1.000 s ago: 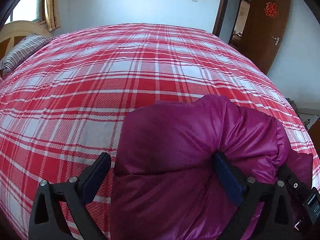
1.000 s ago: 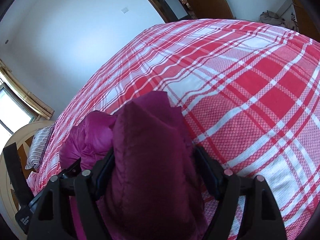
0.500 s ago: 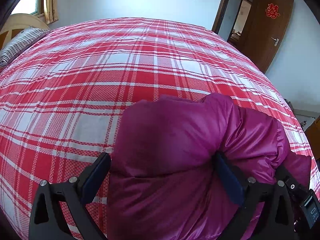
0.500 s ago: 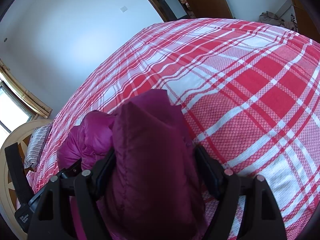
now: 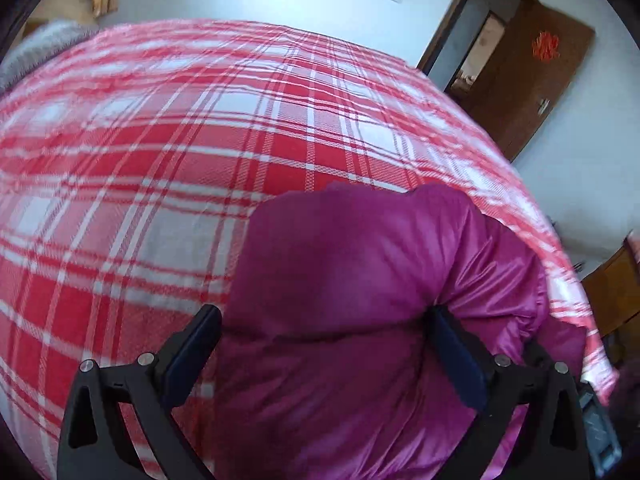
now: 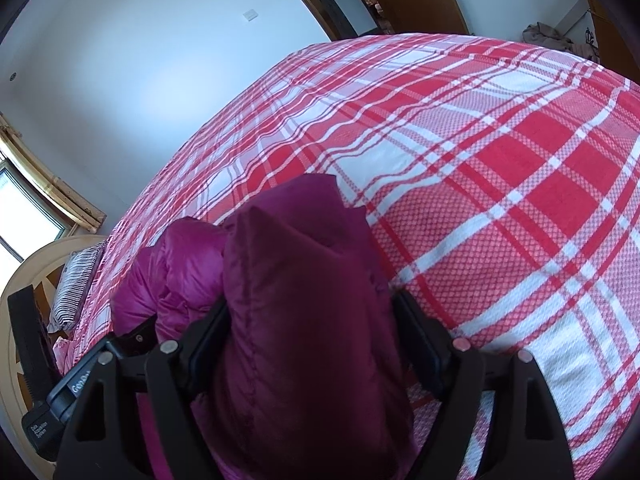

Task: Fold large clothes

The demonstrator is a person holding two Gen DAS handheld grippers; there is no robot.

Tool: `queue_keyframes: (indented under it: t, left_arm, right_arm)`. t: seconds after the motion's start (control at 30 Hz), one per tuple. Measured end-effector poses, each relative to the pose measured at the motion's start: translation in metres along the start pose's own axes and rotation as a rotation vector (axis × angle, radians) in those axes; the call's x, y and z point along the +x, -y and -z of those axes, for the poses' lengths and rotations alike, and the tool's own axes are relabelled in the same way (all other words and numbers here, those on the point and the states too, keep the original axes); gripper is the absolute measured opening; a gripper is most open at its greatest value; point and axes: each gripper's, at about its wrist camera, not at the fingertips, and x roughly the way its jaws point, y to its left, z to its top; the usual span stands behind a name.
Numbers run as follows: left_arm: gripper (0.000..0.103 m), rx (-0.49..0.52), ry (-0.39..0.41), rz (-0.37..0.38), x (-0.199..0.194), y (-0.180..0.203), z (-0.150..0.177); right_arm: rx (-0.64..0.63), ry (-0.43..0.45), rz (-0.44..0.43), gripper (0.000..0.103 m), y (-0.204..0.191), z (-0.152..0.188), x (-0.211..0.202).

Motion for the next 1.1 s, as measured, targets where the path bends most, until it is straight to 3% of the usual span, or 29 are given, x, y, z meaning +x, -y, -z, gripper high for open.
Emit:
queue_keyframes:
  t: [0.2, 0.33, 0.37, 0.43, 0.57, 0.7, 0.87, 1.1]
  left_arm:
    - [0.102, -0.048, 0.042, 0.148, -0.050, -0.029, 0.017]
    - [0.102, -0.034, -0.015, 0.218, -0.059, -0.038, 0.046]
    - [0.102, -0.024, -0.051, 0.221, -0.053, -0.038, 0.055]
    - [0.102, 0.025, 0.004, 0.219, -0.057, -0.034, 0.064]
    - [0.102, 0.033, -0.009, 0.218, -0.053, -0.032, 0.063]
    - [0.102, 0.109, -0.004, 0.192, -0.050, -0.024, 0.066]
    - [0.102, 0.118, -0.001, 0.207, -0.050, -0.032, 0.068]
    - [0.102, 0.126, -0.011, 0.228, -0.050, -0.036, 0.071]
  right_arm:
    - [0.006, 0.004, -0.025, 0.083, 0.003, 0.000, 0.000]
    - [0.013, 0.002, -0.042, 0.084, 0.005, -0.001, 0.000]
    - [0.018, 0.002, -0.050, 0.084, 0.006, -0.001, 0.000]
    - [0.024, 0.000, -0.061, 0.084, 0.007, -0.002, -0.001]
    - [0.028, -0.005, -0.103, 0.084, 0.010, -0.002, -0.003]
    - [0.019, -0.007, -0.114, 0.080, 0.011, -0.002, -0.009]
    - [0.035, -0.002, -0.186, 0.076, 0.021, 0.000, -0.021]
    - [0.016, -0.027, -0.189, 0.067, 0.026, 0.003, -0.023]
